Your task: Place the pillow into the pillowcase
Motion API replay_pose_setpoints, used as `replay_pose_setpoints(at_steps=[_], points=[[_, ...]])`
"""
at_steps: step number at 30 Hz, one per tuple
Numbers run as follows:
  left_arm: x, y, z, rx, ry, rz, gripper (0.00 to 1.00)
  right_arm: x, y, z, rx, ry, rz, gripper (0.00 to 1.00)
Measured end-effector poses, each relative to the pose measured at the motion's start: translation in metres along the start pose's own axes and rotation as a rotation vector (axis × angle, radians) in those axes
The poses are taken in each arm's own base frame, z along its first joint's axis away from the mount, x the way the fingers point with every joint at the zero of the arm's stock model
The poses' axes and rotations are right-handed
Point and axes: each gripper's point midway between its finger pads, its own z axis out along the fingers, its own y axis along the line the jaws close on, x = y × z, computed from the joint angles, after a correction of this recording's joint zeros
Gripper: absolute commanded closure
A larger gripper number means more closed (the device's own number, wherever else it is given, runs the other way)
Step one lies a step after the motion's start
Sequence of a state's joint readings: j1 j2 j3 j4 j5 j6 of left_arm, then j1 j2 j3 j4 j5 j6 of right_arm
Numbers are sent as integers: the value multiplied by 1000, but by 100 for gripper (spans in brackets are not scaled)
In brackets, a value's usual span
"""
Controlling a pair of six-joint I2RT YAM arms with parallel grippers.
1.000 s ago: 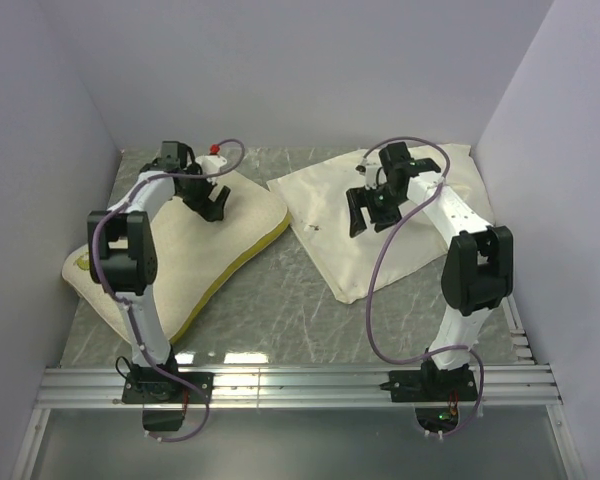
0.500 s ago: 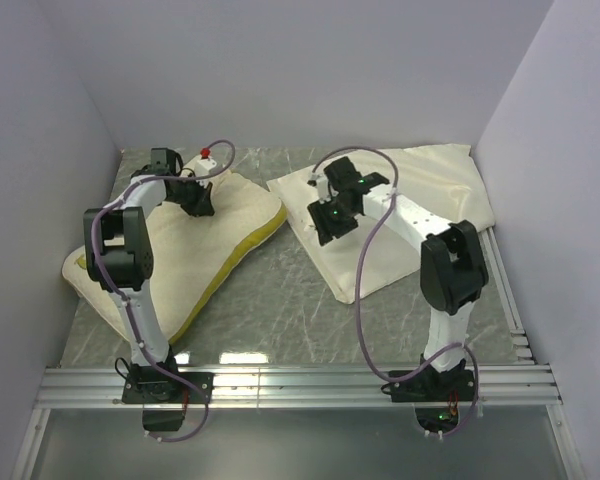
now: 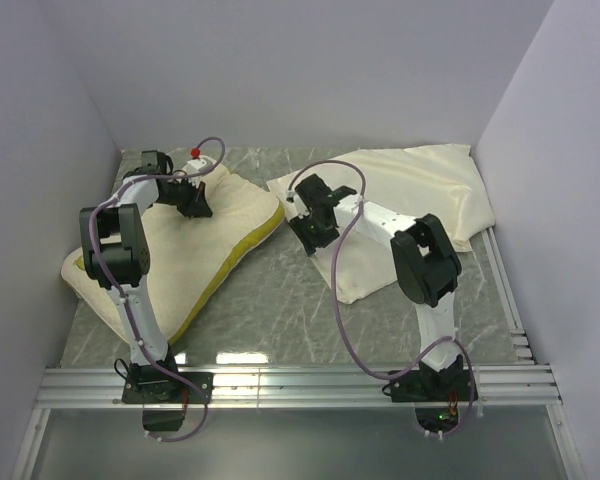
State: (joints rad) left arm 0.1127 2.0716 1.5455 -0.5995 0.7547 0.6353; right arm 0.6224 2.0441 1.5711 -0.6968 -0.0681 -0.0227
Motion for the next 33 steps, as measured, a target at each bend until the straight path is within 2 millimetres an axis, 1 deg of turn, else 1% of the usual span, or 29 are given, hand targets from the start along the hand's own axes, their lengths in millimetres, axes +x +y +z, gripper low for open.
replay_pose_setpoints(at_steps=[6,7,10,12,13,15,16,18,21,24,25,27,28,29,30,31,32,33], points=[[0,0,0,4,-5,-1,100,2,-8,15,44,23,1,51],[0,0,0,5,-5,-1,100,3,-10,18,52,29,1,56],[-1,0,0,7,-9,-3,100,6,-12,24,63,40,6,62],[-1,0,-1,10,-14,-4,100,4,-13,24,70,34,8,66],[-1,-1,-1,15,-17,-5,100,3,-13,24,71,33,9,71],[-1,-2,-3,25,-18,-1,100,3,-14,23,73,33,10,77],[-1,-3,-4,31,-15,1,100,3,-14,23,74,31,12,80],[-1,-5,-7,45,-9,15,100,2,-15,21,73,29,16,81],[-2,-10,-12,71,1,42,100,0,-18,12,71,19,24,88],[0,-17,-17,99,17,64,100,-6,-22,-1,63,-10,38,87],[0,-19,-18,109,23,69,100,-8,-23,-5,60,-19,39,92],[1,-24,-21,129,31,81,100,-11,-24,-10,50,-32,42,91],[2,-25,-22,136,34,85,100,-11,-24,-11,45,-35,45,83],[3,-29,-23,151,38,94,100,-11,-24,-11,34,-34,47,79],[4,-30,-24,157,41,97,100,-10,-23,-11,28,-30,48,80],[5,-32,-25,163,44,101,100,-9,-22,-12,21,-26,49,92],[6,-33,-25,167,47,107,100,-8,-21,-12,14,-22,44,97],[6,-34,-26,170,48,112,100,-8,-20,-12,8,-21,45,99]])
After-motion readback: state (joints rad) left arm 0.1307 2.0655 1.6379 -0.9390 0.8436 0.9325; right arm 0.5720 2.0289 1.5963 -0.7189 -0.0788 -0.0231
